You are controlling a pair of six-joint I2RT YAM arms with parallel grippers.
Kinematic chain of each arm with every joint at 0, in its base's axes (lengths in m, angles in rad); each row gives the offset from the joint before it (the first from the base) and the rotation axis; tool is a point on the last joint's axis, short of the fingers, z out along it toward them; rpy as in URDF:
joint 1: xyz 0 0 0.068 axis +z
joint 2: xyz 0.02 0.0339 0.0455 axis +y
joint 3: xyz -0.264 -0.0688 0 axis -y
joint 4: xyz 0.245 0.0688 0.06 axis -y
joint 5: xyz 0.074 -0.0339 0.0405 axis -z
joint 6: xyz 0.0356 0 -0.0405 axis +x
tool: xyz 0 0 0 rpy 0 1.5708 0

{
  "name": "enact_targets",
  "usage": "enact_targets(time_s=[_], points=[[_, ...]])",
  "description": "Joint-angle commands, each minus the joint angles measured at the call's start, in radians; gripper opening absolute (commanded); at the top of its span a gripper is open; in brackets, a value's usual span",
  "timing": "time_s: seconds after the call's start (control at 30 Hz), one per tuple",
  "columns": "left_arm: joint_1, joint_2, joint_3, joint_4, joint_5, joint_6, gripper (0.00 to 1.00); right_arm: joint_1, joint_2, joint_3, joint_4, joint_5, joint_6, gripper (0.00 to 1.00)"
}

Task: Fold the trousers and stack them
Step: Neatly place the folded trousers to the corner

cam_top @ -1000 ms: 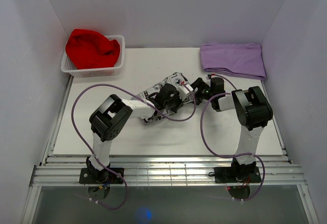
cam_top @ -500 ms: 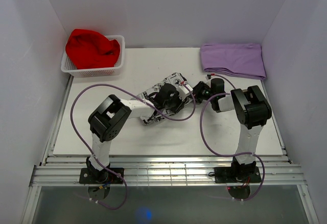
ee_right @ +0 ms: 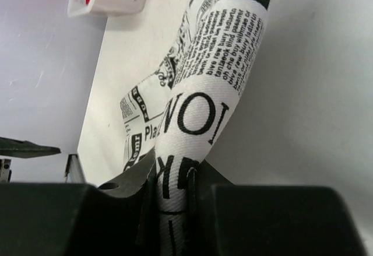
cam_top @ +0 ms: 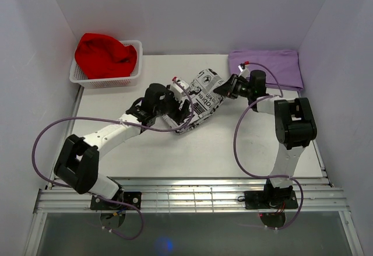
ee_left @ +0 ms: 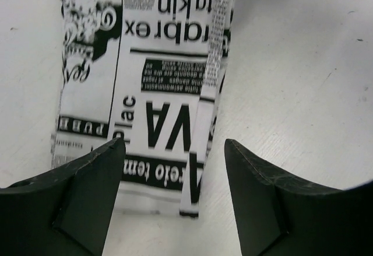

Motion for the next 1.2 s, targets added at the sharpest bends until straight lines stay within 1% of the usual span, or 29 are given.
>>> enact_targets(time_s=[0.0,0.1,0.27,0.33,0.47,0.63,0.77,0.9,1.03,1.13,1.17], points=[[0.037,-0.045,-0.048,-0.102,-0.005,0.020,0.80,-0.012,-0.058,0.157,-0.072,0.007,-0.174,0.08],[0.058,-0.062,-0.077,-0.097,-0.019,0.025,0.80,-0.013,-0.046,0.237,-0.108,0.065,-0.249,0.08],[0.060,-0.080,-0.090,-0.068,-0.026,0.032,0.80,-0.027,-0.006,0.428,-0.152,0.128,-0.335,0.08],[0.061,-0.085,-0.094,-0.053,-0.031,0.034,0.80,-0.033,0.008,0.506,-0.163,0.131,-0.360,0.08],[0.061,-0.091,-0.108,-0.039,-0.036,0.037,0.80,-0.048,0.042,0.610,-0.189,0.128,-0.409,0.08],[0.061,-0.097,-0.123,-0.037,-0.034,0.043,0.80,-0.059,0.077,0.718,-0.238,0.127,-0.495,0.08],[0.061,-0.103,-0.133,-0.037,-0.034,0.048,0.80,-0.071,0.105,0.770,-0.264,0.131,-0.561,0.08],[0.061,-0.111,-0.140,-0.037,-0.036,0.052,0.80,-0.087,0.149,0.866,-0.293,0.133,-0.593,0.08],[0.061,-0.114,-0.148,-0.033,-0.037,0.052,0.80,-0.094,0.200,0.997,-0.309,0.137,-0.604,0.08],[0.063,-0.114,-0.154,-0.025,-0.034,0.045,0.80,-0.093,0.244,1.058,-0.313,0.151,-0.584,0.08],[0.063,-0.114,-0.157,-0.025,-0.033,0.041,0.80,-0.093,0.269,1.101,-0.315,0.154,-0.578,0.08]])
